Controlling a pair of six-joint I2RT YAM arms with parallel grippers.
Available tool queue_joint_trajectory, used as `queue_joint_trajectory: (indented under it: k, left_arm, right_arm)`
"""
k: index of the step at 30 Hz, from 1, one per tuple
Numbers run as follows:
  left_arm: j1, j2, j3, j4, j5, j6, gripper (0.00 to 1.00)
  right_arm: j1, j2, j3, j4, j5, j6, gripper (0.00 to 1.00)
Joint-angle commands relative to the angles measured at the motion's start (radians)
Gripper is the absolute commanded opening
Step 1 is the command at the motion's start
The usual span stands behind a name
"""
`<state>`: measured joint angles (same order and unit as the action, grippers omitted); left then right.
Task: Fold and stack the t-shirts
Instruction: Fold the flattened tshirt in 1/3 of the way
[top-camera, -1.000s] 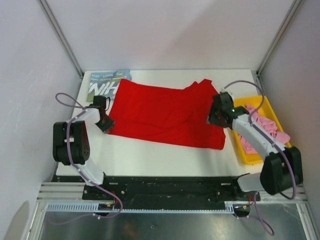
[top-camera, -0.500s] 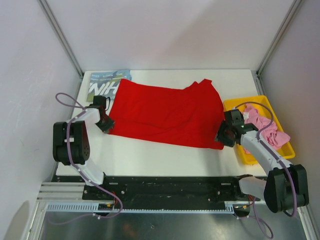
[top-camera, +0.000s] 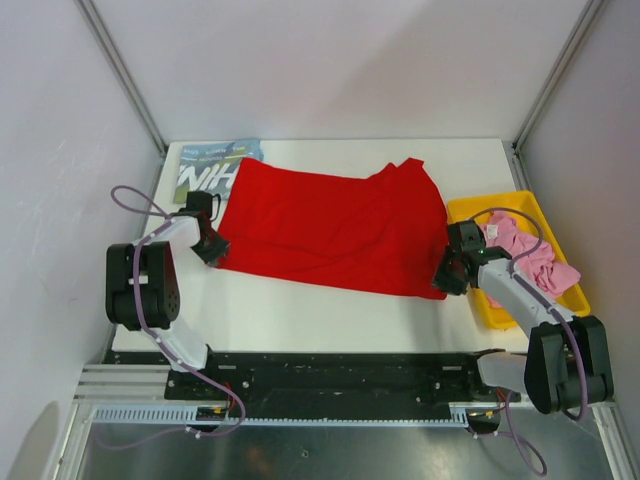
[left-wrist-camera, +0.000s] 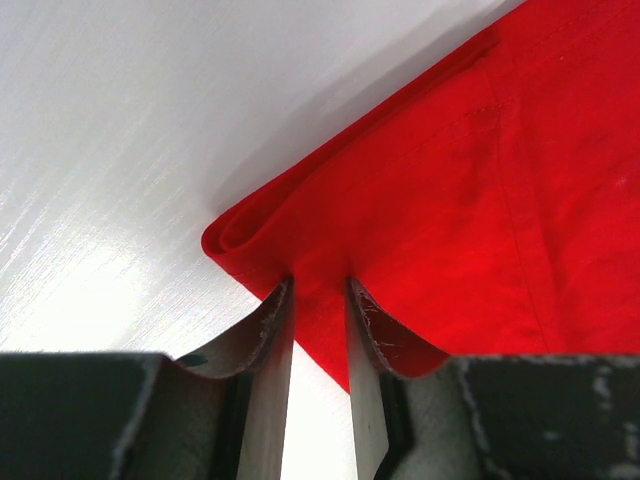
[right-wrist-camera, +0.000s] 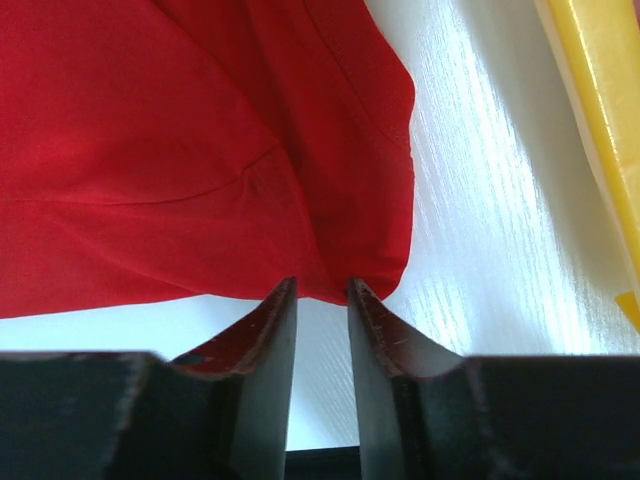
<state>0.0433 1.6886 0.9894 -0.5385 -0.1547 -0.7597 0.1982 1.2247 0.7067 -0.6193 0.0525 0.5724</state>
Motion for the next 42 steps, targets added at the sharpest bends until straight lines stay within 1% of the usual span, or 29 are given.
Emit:
queue_joint_trajectory:
  k: [1,6,8,12,22,23,25,27,29,31,34,37,39,42]
  left_arm:
    - [-0.006,0.020,-0.012,0.017,0.010,-0.012,0.31]
    - [-0.006,0.023,-0.011,0.016,0.008,-0.012,0.31]
    - [-0.006,0.023,-0.011,0.015,0.007,-0.011,0.31]
    - [-0.006,0.024,-0.012,0.016,0.006,-0.010,0.31]
    - [-0.005,0.021,-0.010,0.017,0.010,-0.007,0.31]
    - [-0.005,0.018,-0.009,0.016,0.012,-0.006,0.32]
    - [-0.005,0.011,-0.004,0.017,0.024,-0.003,0.32]
    - [-0.005,-0.003,0.004,0.017,0.045,0.003,0.33]
    - [-0.006,-0.029,0.014,0.016,0.068,0.014,0.34]
    - [-0.005,-0.063,0.024,0.015,0.088,0.025,0.35]
    - [-0.005,-0.125,0.023,0.014,0.094,0.043,0.36]
    - [0.007,-0.177,-0.002,0.014,0.108,0.045,0.36]
    - [0.019,-0.205,-0.028,0.014,0.117,0.046,0.36]
    - [0.046,-0.237,-0.068,0.014,0.128,0.050,0.37]
  right_arm:
    - [-0.011,0.012,-0.001,0.034,0.013,0.010,0.26]
    - [-0.039,0.013,0.025,0.018,0.018,0.001,0.07]
    - [-0.046,0.014,0.046,-0.008,0.043,-0.005,0.02]
    - [-0.052,0.022,0.075,-0.047,0.091,-0.008,0.00]
    - [-0.051,0.122,0.092,-0.052,0.119,0.001,0.03]
    - [-0.052,0.131,0.090,-0.056,0.121,0.001,0.04]
    - [-0.054,0.139,0.087,-0.065,0.112,0.008,0.09]
    - [-0.056,0.127,0.087,-0.071,0.098,0.018,0.18]
    - [-0.057,0.100,0.091,-0.081,0.088,0.024,0.31]
    - [-0.057,0.061,0.101,-0.103,0.082,0.028,0.39]
    - [-0.044,0.011,0.110,-0.143,0.076,0.044,0.42]
    - [0.008,-0.023,0.097,-0.176,0.100,0.089,0.45]
    - [0.033,-0.043,0.066,-0.171,0.109,0.124,0.46]
    - [0.039,-0.061,0.012,-0.136,0.099,0.165,0.47]
